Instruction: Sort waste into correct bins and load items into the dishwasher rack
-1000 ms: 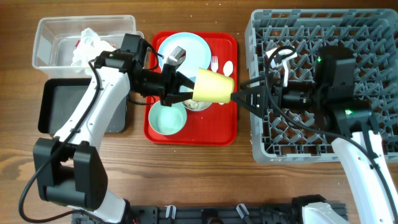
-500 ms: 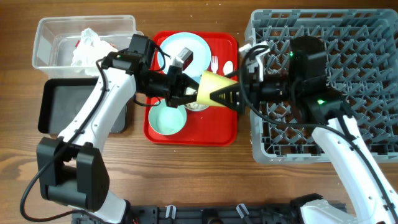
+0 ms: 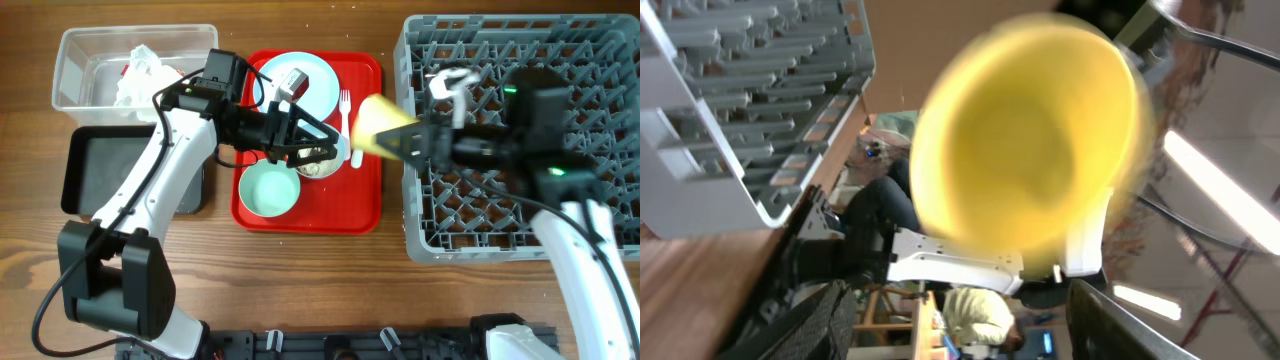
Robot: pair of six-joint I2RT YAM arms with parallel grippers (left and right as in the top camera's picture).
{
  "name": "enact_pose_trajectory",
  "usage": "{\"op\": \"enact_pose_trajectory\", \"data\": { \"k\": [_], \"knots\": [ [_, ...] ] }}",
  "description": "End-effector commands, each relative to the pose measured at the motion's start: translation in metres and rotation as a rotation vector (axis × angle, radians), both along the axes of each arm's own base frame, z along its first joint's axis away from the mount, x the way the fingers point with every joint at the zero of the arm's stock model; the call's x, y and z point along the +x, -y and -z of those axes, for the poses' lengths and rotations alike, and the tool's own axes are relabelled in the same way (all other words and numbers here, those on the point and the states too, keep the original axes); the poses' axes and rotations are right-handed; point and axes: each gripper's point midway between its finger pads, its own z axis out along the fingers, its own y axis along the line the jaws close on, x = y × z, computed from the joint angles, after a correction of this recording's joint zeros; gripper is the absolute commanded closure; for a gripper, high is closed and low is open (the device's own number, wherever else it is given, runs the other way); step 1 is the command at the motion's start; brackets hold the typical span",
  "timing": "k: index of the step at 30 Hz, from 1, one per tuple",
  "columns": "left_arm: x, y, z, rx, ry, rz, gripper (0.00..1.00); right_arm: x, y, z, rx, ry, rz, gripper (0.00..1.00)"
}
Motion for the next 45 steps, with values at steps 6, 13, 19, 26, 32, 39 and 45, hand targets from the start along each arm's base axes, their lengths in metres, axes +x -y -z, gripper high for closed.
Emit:
{"op": "enact_pose_trajectory", "data": {
  "k": [6,13,19,26,32,39,45],
  "knots": [
    [0.044,-0.043,0.11,0.746,0.075,-0.262,0.1,-0.065,0.132,0.06,-0.605,-0.476,0.616,0.43],
    [0.056,-0.081,0.139,1.015,0.081,-0.366,0.09,-0.087,0.16,0.129,-0.902,-0.845,0.592,0.42],
    [0.057,-0.082,0.14,1.026,0.085,-0.37,0.09,-0.085,0.134,0.177,-0.975,-0.92,0.463,0.39],
    [0.057,-0.082,0.14,1.026,0.089,-0.368,0.06,-0.076,0.128,0.19,-0.942,-0.921,0.449,0.14],
    [0.051,-0.057,0.145,1.106,0.218,-0.322,0.13,-0.031,0.108,0.12,-0.796,-0.711,0.44,0.13],
    [0.052,0.009,0.166,1.261,0.74,-0.146,0.0,-0.023,0.116,0.109,-0.821,-0.631,0.473,0.14],
    [0.067,0.035,0.214,1.243,0.791,-0.089,0.2,-0.022,0.116,0.109,-0.821,-0.63,0.473,0.14]
  ]
}}
